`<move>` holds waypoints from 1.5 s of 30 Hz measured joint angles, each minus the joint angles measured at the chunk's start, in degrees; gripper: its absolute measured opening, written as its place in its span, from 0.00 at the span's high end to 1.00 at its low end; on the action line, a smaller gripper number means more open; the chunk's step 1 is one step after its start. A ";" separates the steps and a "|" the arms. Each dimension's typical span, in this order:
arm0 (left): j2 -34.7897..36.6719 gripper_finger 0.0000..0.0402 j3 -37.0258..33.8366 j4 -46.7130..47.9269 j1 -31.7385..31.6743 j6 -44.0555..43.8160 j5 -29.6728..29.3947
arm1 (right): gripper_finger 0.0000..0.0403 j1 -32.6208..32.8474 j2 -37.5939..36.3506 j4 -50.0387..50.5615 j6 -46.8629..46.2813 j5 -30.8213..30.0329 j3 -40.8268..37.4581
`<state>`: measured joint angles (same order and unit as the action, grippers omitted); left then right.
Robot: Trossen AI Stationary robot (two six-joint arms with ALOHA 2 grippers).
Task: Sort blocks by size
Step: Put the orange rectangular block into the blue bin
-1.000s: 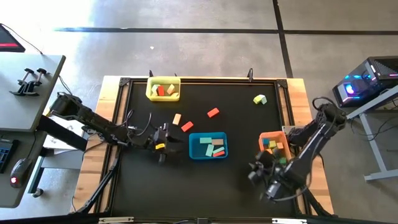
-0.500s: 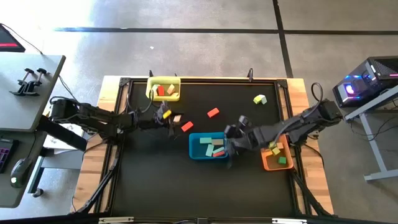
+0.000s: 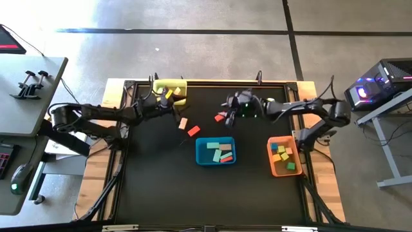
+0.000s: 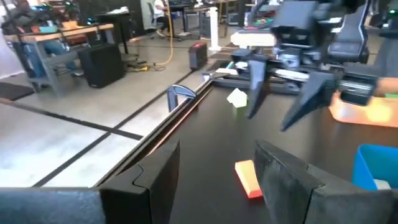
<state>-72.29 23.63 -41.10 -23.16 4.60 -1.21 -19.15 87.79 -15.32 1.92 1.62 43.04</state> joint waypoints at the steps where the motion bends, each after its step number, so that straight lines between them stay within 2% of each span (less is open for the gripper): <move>1: 0.00 0.53 0.92 1.18 -0.51 0.06 1.00 | 0.49 -1.35 0.00 -0.03 0.58 1.50 -0.03; 5: -0.02 0.53 3.35 2.12 -1.27 0.52 2.14 | 0.49 -4.65 0.00 0.07 5.87 6.79 -0.03; 9: -0.02 0.53 3.63 2.12 -1.08 1.67 2.19 | 0.49 -5.76 1.21 1.04 10.54 7.53 -0.04; 13: -0.04 0.53 3.60 1.69 0.48 2.29 2.19 | 0.47 -6.13 4.09 1.62 10.20 7.59 -0.06; 17: 0.62 0.53 3.61 1.23 2.39 -1.88 2.64 | 0.41 -6.13 7.31 3.67 7.59 10.14 0.76; 23: 0.57 0.53 3.57 3.99 4.98 0.29 8.43 | 0.28 -6.12 14.81 7.45 17.50 11.86 6.85; 28: 0.57 0.53 3.57 6.45 5.75 0.14 16.06 | 0.28 -7.68 19.57 11.02 23.23 15.22 10.81; 34: 0.57 0.53 3.57 10.33 6.14 -0.78 16.20 | 0.28 -7.89 21.76 14.84 26.38 16.38 11.55; 37: 0.57 0.53 3.57 10.54 6.14 -3.03 16.15 | 0.33 -7.73 21.86 16.93 24.69 15.95 11.66; 39: 0.57 0.53 3.57 11.38 6.33 -4.08 16.04 | 0.39 -7.61 21.73 18.07 21.89 15.00 11.66; 42: 0.57 0.53 3.57 12.99 6.96 -4.35 15.20 | 0.55 -6.77 21.70 19.35 17.24 11.55 11.66; 44: 1.09 0.53 3.57 15.43 7.62 -4.37 11.61 | 0.69 -5.98 20.90 20.15 14.10 9.08 11.59; 45: 1.60 0.53 3.57 16.77 7.98 -4.32 9.54 | 0.70 -5.56 20.32 20.68 12.80 7.74 11.54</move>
<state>-70.69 27.20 -24.33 -15.18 0.28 8.33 -24.71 108.11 5.36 14.72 9.36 54.58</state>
